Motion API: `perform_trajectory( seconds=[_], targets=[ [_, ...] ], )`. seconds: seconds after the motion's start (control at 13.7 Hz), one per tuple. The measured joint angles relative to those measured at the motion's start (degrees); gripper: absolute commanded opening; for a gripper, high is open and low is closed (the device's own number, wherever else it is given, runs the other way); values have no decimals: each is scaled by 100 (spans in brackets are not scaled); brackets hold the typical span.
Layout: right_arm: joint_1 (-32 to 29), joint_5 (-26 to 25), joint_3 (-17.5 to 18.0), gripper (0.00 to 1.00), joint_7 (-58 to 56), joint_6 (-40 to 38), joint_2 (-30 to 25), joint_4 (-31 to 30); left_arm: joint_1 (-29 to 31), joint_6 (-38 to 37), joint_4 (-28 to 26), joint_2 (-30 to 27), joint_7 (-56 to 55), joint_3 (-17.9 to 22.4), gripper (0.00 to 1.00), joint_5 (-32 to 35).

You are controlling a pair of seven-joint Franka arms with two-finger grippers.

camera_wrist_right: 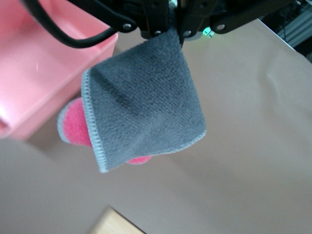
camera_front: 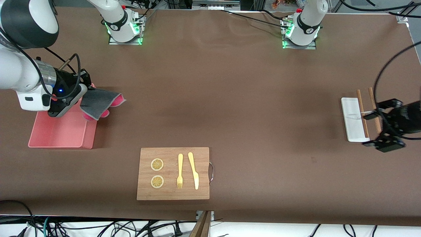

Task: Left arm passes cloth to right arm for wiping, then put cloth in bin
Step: 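Lower the cloth to the table while the left gripper returns to rest, then wipe the table beside the wooden board with the cloth in the right gripper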

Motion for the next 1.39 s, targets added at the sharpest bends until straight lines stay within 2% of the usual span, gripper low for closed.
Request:
perform_trajectory(
  seconds=[0.29, 0.44, 0.58, 0.8, 0.95, 1.02, 1.17, 1.39],
  targets=[
    [-101, -336, -69, 0, 1229, 495, -28, -771, 81, 2, -94, -23, 798, -57, 100, 401],
    [-121, -505, -77, 0, 1661, 874, -51, -1169, 52, 112, -489, -209, 1425, -107, 100, 565],
    [-121, -531, -75, 0, 1937, 1524, -56, -1650, 42, 166, -1135, -626, 2276, -113, 100, 697],
    [-120, -533, -59, 0, 2222, 2644, 71, -2373, -107, 750, -2556, -1543, 3420, -130, 100, 1526],
    [-118, -533, -47, 0, 2264, 3141, 336, -2522, -337, 1152, -3474, -2190, 4207, -149, 100, 1839],
    [-117, -533, -44, 0, 2267, 3410, 518, -2539, -403, 1070, -3805, -2514, 4812, -158, 100, 1879],
    [-117, -532, -44, 0, 2320, 3856, 875, -2545, -480, 563, -4199, -3079, 5827, -169, 100, 1886],
    [-113, -532, 79, 0, 2771, 4222, 1117, -2540, -540, 516, -4389, -3402, 6204, -321, 100, 1887]
  ],
)
